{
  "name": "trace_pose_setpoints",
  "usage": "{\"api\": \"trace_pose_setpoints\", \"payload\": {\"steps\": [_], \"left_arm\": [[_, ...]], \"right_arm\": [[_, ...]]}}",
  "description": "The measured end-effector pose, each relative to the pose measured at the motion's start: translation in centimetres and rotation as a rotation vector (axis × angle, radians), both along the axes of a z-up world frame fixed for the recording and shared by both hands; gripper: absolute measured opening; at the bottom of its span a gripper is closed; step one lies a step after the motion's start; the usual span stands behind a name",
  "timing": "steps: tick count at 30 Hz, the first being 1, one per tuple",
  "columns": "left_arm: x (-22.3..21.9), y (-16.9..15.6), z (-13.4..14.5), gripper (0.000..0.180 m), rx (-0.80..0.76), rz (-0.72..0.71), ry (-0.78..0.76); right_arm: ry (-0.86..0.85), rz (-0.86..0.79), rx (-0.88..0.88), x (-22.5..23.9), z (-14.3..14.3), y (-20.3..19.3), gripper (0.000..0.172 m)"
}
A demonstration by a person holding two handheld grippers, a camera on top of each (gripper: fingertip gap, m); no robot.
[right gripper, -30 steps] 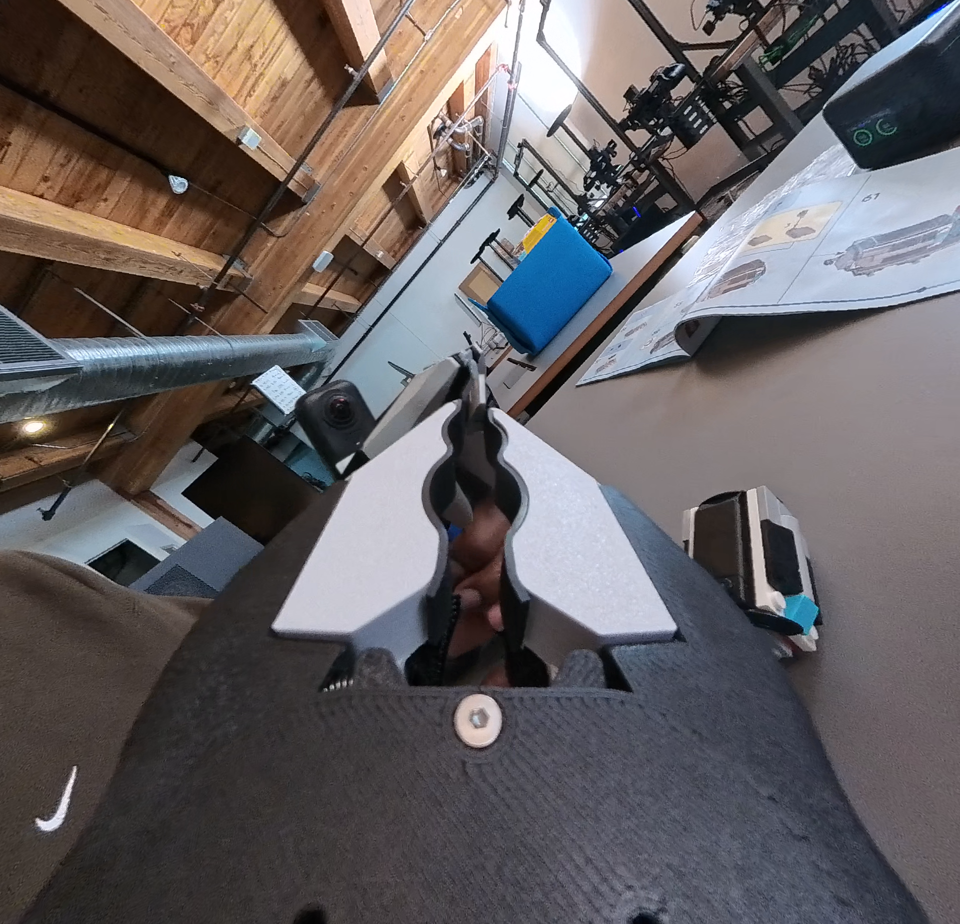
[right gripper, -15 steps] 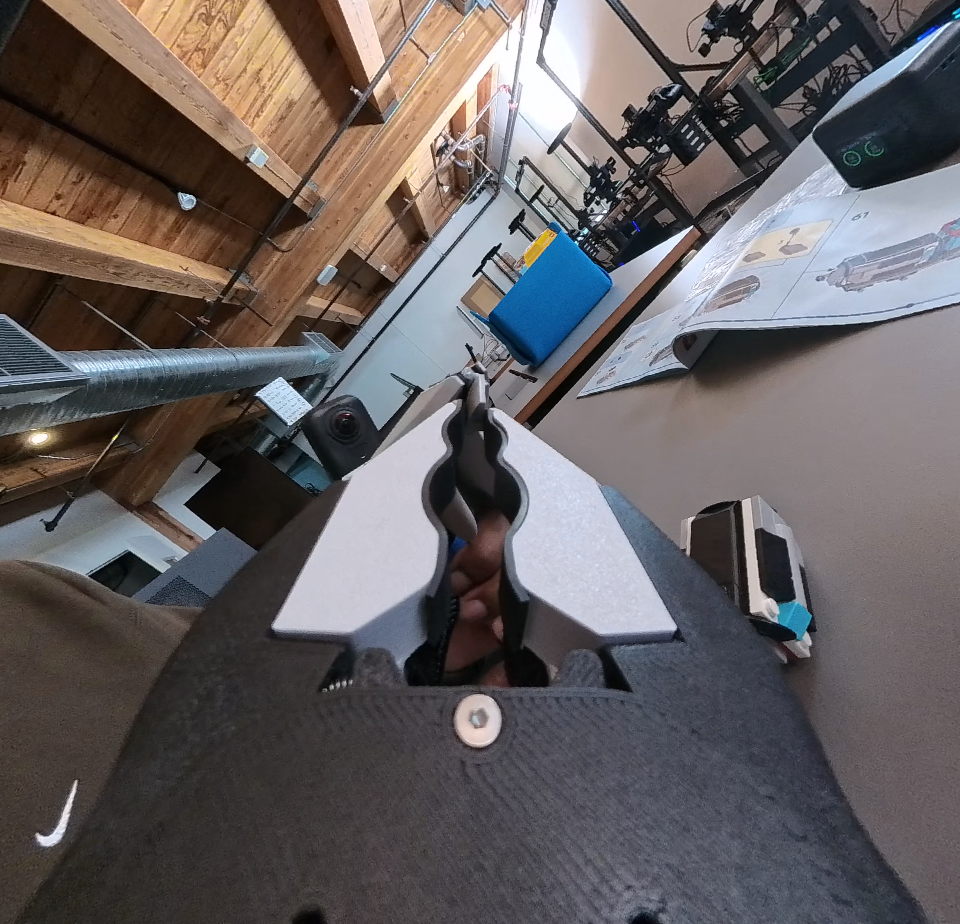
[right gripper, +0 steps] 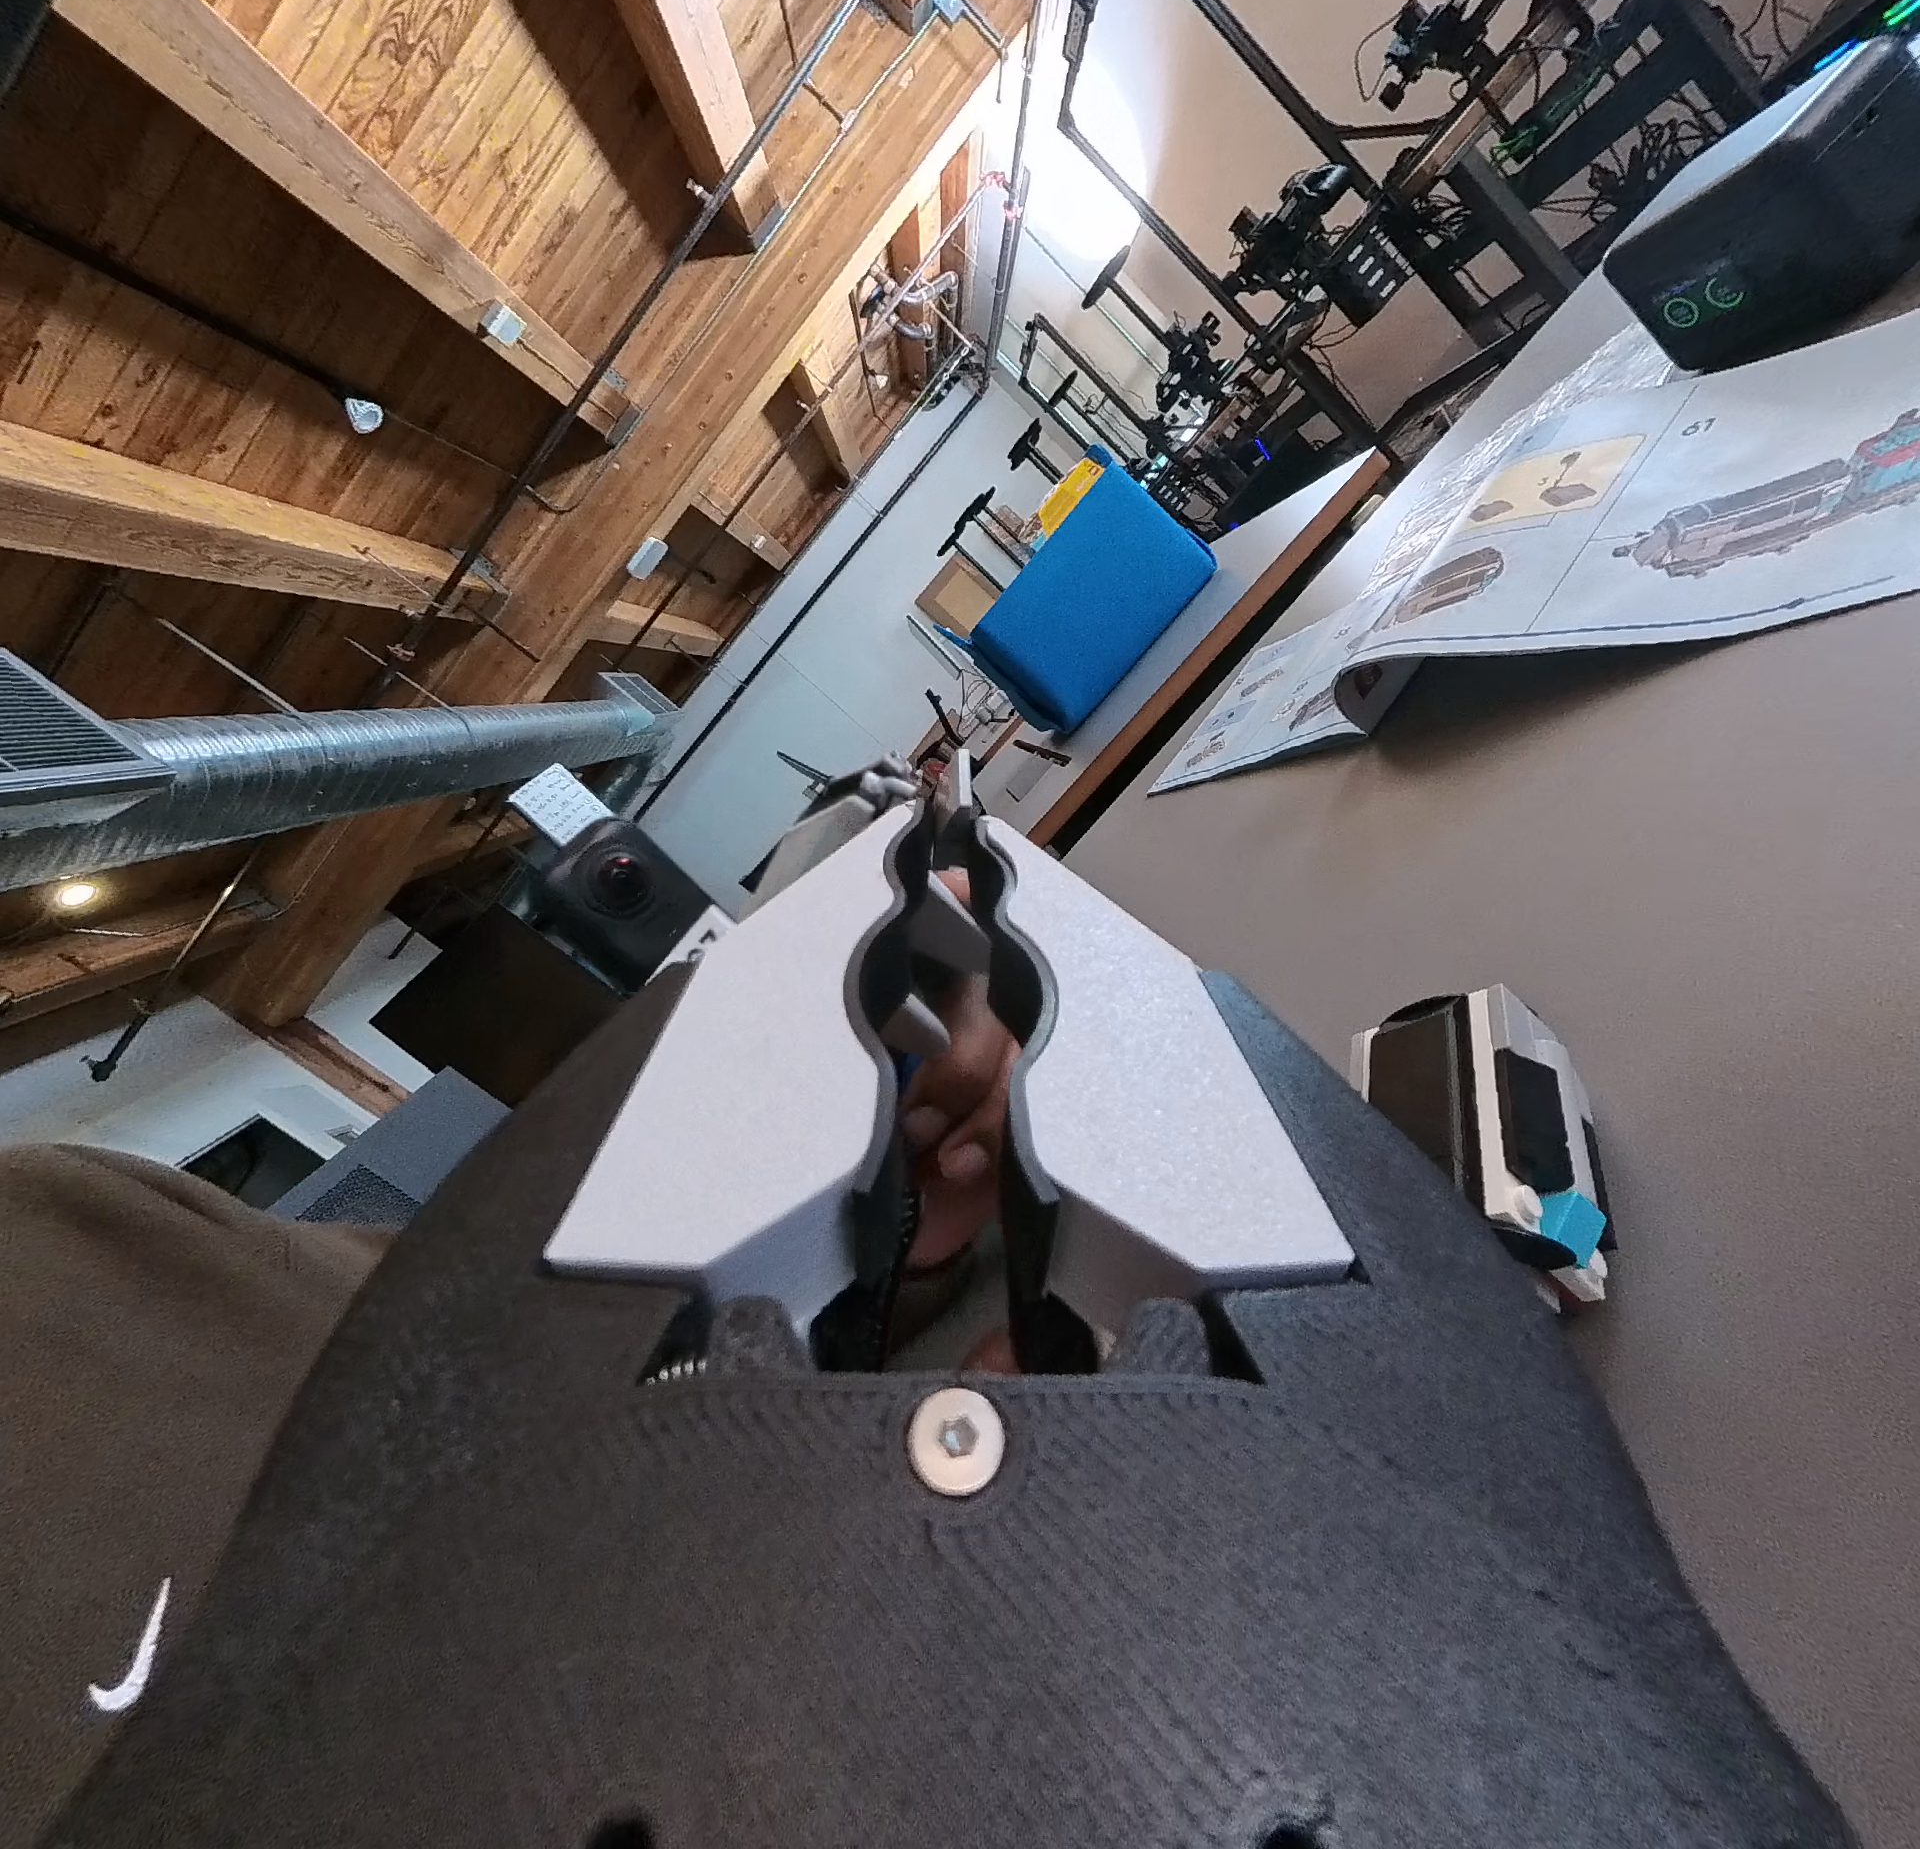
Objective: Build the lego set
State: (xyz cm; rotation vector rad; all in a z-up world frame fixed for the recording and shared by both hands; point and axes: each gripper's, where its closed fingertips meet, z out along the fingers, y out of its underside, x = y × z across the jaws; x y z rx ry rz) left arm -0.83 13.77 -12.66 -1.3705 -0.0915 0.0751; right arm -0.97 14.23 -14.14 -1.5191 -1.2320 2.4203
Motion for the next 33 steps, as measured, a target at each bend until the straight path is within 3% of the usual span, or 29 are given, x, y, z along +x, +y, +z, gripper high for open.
{"api": "trace_pose_setpoints", "payload": {"steps": [6,18,33], "left_arm": [[0.5,-0.2,0.3,0.008,-0.015,-0.032,0.203],[1.0,0.5,0.6,0.008,0.008,-0.252,0.509],[-0.3,-0.1,-1.2,0.008,-0.034,-0.284,0.5]], "right_arm": [[-0.009,0.02,-0.015,0.1,-0.1,-0.2,0.006],[-0.027,0.036,-0.007,-0.3,-0.5,0.0,0.006],[-0.041,0.07,0.077,-1.0,-1.8,0.1,0.006]]}}
